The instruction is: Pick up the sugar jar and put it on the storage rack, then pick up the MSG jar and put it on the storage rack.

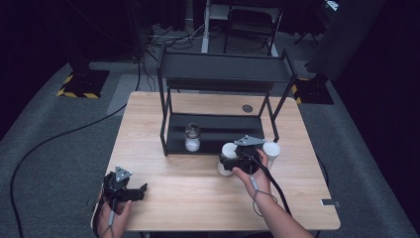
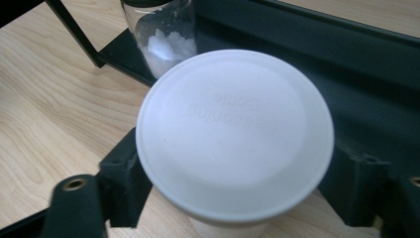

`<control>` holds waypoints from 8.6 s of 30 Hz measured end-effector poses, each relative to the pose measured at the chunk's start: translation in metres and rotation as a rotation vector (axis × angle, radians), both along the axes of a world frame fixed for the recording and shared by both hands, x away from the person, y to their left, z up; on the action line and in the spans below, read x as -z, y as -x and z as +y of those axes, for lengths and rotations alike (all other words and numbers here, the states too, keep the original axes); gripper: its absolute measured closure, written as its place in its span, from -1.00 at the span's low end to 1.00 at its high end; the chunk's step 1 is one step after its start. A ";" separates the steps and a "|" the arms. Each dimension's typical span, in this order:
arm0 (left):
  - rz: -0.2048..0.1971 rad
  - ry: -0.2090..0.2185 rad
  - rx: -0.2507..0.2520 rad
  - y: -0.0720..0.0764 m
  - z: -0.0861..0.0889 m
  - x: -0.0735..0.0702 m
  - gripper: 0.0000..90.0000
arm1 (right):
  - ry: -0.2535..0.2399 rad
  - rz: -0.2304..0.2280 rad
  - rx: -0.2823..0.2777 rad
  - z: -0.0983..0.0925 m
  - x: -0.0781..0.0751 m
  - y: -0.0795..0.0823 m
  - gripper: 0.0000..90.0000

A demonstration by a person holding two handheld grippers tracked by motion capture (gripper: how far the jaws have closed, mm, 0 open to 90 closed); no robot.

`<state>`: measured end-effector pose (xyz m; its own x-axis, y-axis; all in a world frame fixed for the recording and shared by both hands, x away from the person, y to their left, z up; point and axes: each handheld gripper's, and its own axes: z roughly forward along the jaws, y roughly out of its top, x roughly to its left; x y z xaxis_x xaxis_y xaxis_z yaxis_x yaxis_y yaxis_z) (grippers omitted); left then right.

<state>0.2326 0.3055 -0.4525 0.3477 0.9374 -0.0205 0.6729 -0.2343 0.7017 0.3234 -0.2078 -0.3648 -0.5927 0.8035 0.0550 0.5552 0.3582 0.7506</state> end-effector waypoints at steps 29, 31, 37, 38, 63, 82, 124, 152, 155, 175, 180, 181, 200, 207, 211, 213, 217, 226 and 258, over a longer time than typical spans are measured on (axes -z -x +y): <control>0.002 -0.003 -0.002 -0.001 -0.001 0.000 -0.95 | 0.007 -0.057 -0.050 -0.002 -0.030 0.006 -0.27; 0.003 -0.003 -0.002 -0.001 -0.001 -0.001 -0.95 | 0.000 -0.060 -0.049 -0.002 -0.034 0.006 -0.27; 0.003 -0.003 0.000 -0.001 -0.001 0.000 -0.96 | -0.008 -0.080 -0.045 -0.003 -0.046 0.006 -0.27; 0.003 -0.003 0.000 -0.001 -0.001 0.000 -0.96 | -0.008 -0.083 -0.045 -0.004 -0.048 0.005 -0.27; 0.003 -0.004 0.000 -0.001 -0.001 -0.001 -0.96 | -0.012 -0.126 -0.025 0.006 -0.074 -0.018 -0.27; 0.003 -0.003 -0.003 -0.001 -0.001 0.000 -0.96 | 0.001 -0.102 -0.003 0.039 -0.043 -0.058 -0.27; 0.004 -0.001 -0.004 -0.001 -0.002 0.000 -0.97 | -0.053 -0.092 0.043 0.037 -0.030 -0.059 -0.68; 0.007 -0.003 0.000 -0.003 -0.002 -0.001 -0.99 | -0.142 -0.167 0.006 -0.048 -0.060 0.001 -0.76; 0.007 -0.002 -0.001 -0.003 -0.002 -0.001 -0.99 | -0.145 -0.172 0.011 -0.058 -0.061 0.005 -0.76; 0.007 -0.002 -0.007 -0.004 -0.003 -0.001 -0.99 | -0.169 -0.181 0.052 -0.115 -0.056 0.031 -0.79; 0.007 -0.002 -0.007 -0.004 -0.003 -0.001 -0.99 | -0.168 -0.173 0.070 -0.124 -0.049 0.034 -0.80; 0.007 -0.002 -0.007 -0.004 -0.003 -0.001 -0.99 | -0.166 -0.171 0.073 -0.125 -0.047 0.034 -0.80; 0.007 -0.003 -0.006 -0.004 -0.003 -0.001 -0.99 | -0.121 -0.144 0.131 -0.136 -0.004 0.033 -0.80; 0.008 -0.003 -0.007 -0.004 -0.003 -0.001 -0.99 | -0.112 -0.149 0.135 -0.137 0.007 0.033 -0.80; 0.007 -0.003 -0.007 -0.004 -0.004 -0.001 -0.99 | -0.106 -0.148 0.136 -0.137 0.012 0.032 -0.79; 0.007 -0.003 -0.007 -0.004 -0.004 -0.001 -0.99 | -0.098 -0.148 0.143 -0.136 0.015 0.031 -0.79; 0.007 -0.003 -0.007 -0.004 -0.004 -0.001 -0.99 | -0.073 -0.138 0.151 -0.132 0.019 0.028 -0.76; 0.007 -0.003 -0.007 -0.004 -0.004 -0.001 -0.99 | -0.025 -0.135 0.153 -0.121 0.023 0.024 -0.67; 0.007 -0.003 -0.007 -0.004 -0.003 -0.001 -0.99 | 0.009 -0.125 0.133 -0.112 0.013 0.025 -0.24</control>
<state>0.2368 0.3020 -0.4518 0.3409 0.9399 -0.0201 0.6797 -0.2317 0.6959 0.2980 -0.3199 -0.3775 -0.4834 0.8752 -0.0194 0.5008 0.2947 0.8138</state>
